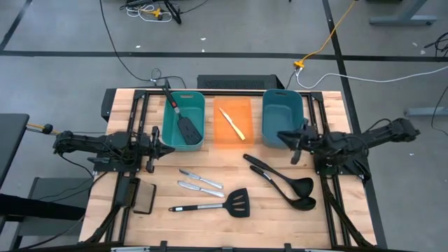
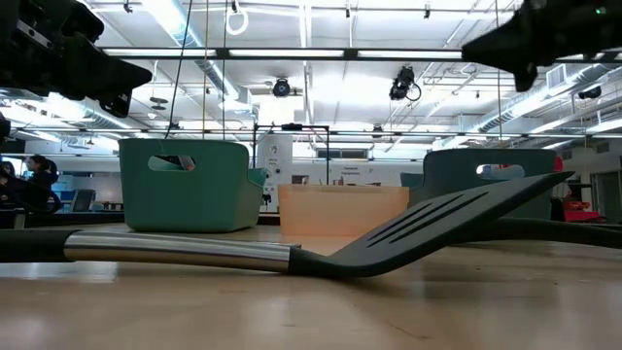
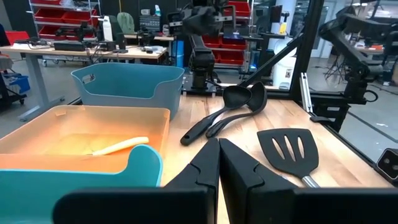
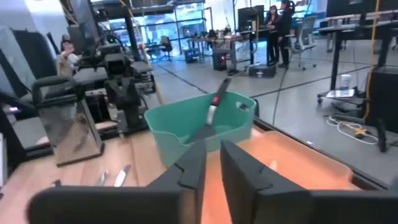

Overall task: Pick & Place Kitchen Items
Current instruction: Put the bottom black serving spoon into the blue bin

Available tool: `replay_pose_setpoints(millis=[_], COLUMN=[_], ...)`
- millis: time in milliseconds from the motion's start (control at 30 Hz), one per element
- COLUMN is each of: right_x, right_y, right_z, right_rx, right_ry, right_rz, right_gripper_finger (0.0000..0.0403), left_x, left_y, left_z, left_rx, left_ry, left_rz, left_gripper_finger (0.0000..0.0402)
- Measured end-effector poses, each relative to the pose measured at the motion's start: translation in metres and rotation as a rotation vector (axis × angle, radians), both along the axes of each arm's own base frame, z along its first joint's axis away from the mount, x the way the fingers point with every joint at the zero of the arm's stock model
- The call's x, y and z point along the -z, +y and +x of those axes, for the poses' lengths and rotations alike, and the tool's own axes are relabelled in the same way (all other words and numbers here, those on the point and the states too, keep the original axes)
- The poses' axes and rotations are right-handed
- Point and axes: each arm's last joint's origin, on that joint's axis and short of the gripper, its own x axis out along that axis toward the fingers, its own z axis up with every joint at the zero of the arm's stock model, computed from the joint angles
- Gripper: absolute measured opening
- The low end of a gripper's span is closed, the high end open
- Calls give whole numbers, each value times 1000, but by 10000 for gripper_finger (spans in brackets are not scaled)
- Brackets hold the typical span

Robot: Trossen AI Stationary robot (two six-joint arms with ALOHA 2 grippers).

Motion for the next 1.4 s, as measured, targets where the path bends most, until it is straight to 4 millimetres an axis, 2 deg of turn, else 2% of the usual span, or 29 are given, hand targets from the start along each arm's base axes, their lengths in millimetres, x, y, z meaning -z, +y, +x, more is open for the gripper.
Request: replay_pose_setpoints(millis=[200,500,833,967,1100,1267,1400], right_x=[8,18,24,21,9,7,9], right_y=[-3,-3,-1,5,17,38,57], right_z=[-11,-12,-9,6,34,73,102], right_rx=[1,13,-18,-63,-136,-130,-101], right_ry=[73,152,170,241,363,688,915], right_rz=[5,66,205,254,292,386,434], right_gripper_finger=[7,25,9,11,12,25,69], left_x=[0,2,2,2,2,2,2], left_y=[0,0,0,0,0,0,0], left_z=[0,0,0,0,0,0,0], left_rx=[1,3,0,0,0,0,0], left_ry=[0,17,19,17,16,16,17], left_rz=[0,2,2,2,-5,-6,-6], left_gripper_finger=[12,13,13,12,13,13,13])
